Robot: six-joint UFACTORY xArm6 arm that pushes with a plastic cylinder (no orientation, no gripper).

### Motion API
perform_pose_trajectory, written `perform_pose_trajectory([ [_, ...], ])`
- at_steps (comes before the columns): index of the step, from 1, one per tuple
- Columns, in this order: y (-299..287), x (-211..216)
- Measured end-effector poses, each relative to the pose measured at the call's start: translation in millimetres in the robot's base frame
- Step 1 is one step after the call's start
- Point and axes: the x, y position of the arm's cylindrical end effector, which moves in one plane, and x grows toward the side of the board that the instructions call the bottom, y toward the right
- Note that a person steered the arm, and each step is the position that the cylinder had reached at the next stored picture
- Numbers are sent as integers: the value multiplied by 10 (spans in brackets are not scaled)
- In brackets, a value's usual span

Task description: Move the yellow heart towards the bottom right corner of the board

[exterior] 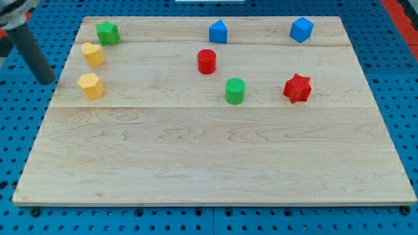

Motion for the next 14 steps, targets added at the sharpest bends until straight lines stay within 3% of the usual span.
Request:
perform_pose_trajectory([
  [1, -3, -29],
  [3, 110, -698],
  [5, 1167, -536],
  [6, 1305, -416],
  [11, 1233, -319],
  [14, 1297, 194],
])
